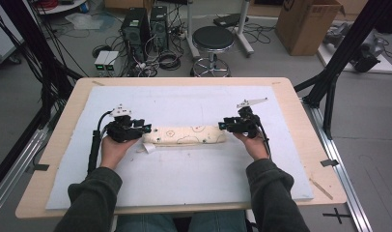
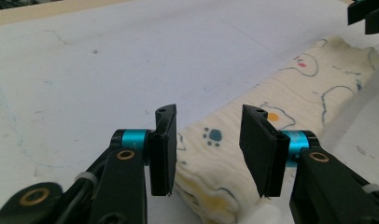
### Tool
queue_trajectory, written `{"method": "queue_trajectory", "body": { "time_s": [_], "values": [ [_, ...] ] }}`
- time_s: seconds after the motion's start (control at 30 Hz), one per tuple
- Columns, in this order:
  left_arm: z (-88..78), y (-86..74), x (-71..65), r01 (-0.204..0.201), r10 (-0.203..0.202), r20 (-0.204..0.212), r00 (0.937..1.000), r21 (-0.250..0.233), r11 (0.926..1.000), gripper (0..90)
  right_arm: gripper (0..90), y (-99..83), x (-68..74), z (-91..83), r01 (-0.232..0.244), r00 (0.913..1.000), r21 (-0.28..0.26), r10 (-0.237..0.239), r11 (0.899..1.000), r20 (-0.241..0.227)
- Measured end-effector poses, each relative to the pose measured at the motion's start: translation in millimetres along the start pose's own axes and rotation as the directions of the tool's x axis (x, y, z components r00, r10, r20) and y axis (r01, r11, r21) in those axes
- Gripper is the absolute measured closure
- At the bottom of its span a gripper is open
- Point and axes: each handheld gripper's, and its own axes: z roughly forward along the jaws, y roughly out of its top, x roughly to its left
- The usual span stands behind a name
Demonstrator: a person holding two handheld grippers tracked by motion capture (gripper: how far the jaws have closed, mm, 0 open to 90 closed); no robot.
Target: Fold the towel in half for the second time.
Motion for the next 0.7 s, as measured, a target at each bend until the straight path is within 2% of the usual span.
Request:
{"method": "queue_trajectory", "body": {
  "time_s": [0.13,0.7],
  "values": [
    [-2.5,0.2,-3.1,-0.02,0.02,0.01,0.9998,0.009,0.9998,56.5,54.8,1.0,4.1,-0.7,0.008,1.0,-0.004,-0.008,1.0,-0.001],
    [-12.2,1.2,-10.3,-0.032,0.032,0.04,0.9987,-0.011,0.9994,51.5,44.3,3.3,12.9,-8.5,0.016,0.9998,-0.035,-0.016,0.999,0.01]
  ]
}}
